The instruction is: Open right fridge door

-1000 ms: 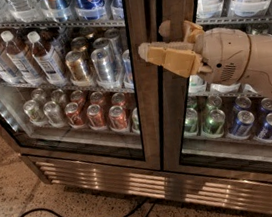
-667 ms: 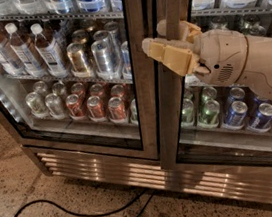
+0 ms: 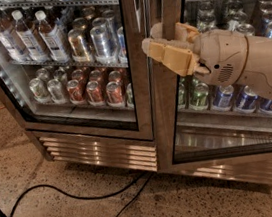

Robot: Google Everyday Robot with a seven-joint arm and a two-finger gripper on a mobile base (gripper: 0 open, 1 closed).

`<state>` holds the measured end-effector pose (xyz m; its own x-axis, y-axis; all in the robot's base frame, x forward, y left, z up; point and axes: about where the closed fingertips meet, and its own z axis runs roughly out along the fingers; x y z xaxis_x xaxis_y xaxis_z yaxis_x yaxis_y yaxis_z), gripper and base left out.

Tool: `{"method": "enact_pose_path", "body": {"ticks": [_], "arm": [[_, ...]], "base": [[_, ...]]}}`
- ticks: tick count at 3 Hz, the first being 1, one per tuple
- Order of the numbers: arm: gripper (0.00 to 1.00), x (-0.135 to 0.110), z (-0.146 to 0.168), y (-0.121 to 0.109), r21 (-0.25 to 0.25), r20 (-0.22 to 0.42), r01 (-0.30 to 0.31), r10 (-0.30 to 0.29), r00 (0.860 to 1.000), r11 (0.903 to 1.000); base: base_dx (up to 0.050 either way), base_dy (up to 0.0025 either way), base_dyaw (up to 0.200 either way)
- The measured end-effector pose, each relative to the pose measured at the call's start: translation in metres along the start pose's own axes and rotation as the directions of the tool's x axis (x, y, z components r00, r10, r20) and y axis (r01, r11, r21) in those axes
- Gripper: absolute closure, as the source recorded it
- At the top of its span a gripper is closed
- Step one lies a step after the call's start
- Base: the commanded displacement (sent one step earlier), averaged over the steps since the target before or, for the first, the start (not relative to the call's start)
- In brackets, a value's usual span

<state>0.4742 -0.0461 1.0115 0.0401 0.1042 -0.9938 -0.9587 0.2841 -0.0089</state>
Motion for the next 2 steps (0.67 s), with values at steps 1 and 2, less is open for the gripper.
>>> {"method": "enact_pose_path", "body": {"ticks": [1,2], "arm": [[1.00,0.0000,0.0000,0.0000,0.000,0.000,0.000,0.000,1.000,1.0000],[1.00,0.0000,0.0000,0.0000,0.000,0.000,0.000,0.000,1.000,1.0000]], "base": [[0.000,0.00002,-0.200],[0.000,-0.00020,-0.194]]}}
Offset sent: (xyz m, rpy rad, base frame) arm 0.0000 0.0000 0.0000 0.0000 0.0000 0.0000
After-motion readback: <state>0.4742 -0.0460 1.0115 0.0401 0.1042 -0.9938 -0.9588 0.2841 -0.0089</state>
